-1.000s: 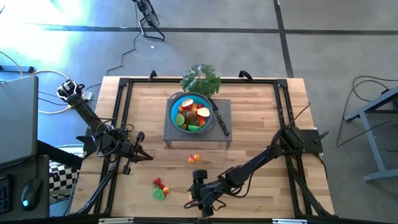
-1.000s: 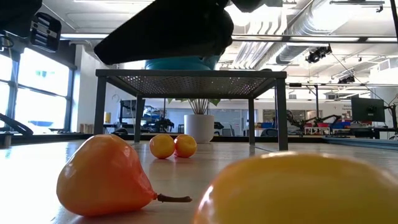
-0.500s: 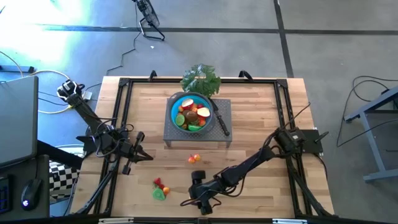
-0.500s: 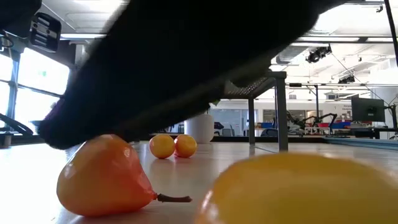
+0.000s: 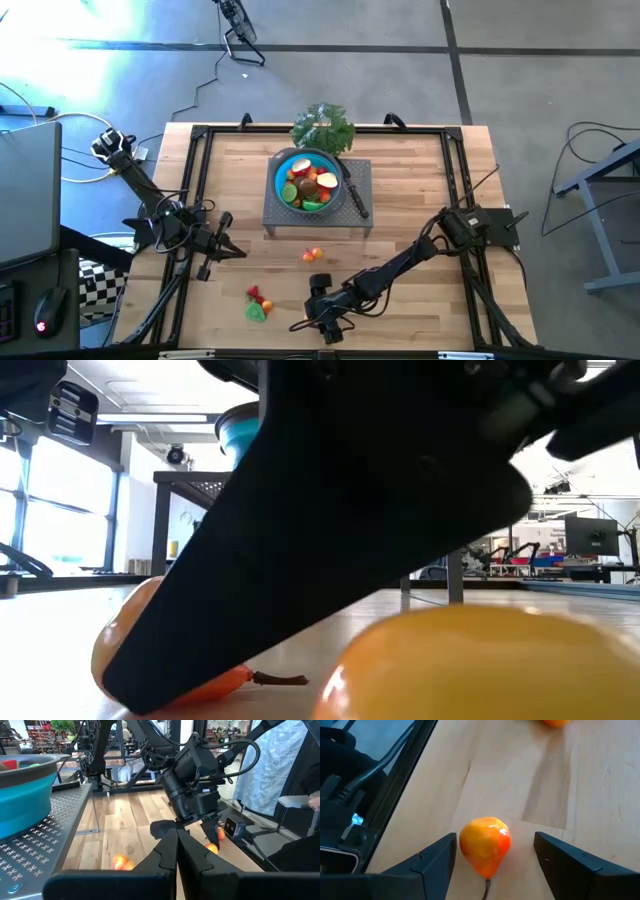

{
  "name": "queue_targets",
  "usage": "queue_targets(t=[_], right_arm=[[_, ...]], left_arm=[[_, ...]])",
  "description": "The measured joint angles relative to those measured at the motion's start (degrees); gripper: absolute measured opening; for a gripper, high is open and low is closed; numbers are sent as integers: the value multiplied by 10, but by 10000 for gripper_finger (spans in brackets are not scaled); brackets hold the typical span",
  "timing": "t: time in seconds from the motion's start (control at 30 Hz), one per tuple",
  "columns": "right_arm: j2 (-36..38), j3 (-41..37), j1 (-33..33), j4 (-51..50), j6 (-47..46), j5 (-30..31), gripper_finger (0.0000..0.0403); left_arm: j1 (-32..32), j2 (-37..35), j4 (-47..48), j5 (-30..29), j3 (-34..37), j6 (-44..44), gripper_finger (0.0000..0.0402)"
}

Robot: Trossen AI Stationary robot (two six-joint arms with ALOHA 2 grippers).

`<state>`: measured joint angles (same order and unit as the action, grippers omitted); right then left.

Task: Pick & Place Fruit
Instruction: Put the pear into the blue strainer bowl on the shelf

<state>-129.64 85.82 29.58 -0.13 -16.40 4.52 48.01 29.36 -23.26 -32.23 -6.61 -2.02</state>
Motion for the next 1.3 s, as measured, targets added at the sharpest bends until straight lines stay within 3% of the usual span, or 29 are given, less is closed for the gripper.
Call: queue_targets(t=[0.4,0.7,0.97,1.3], right_arm=[[0,0,0,3,1,0,185],[-1,-1,2,18,-1,-35,130],[34,-1,5,20,-5,-30,131],[145,-1,-8,-14,16,54,128]], left_arm=[[0,0,8,0,0,0,0],[0,0,7,0,0,0,0],[0,0,7,0,0,0,0],[0,0,9,0,1,0,0]])
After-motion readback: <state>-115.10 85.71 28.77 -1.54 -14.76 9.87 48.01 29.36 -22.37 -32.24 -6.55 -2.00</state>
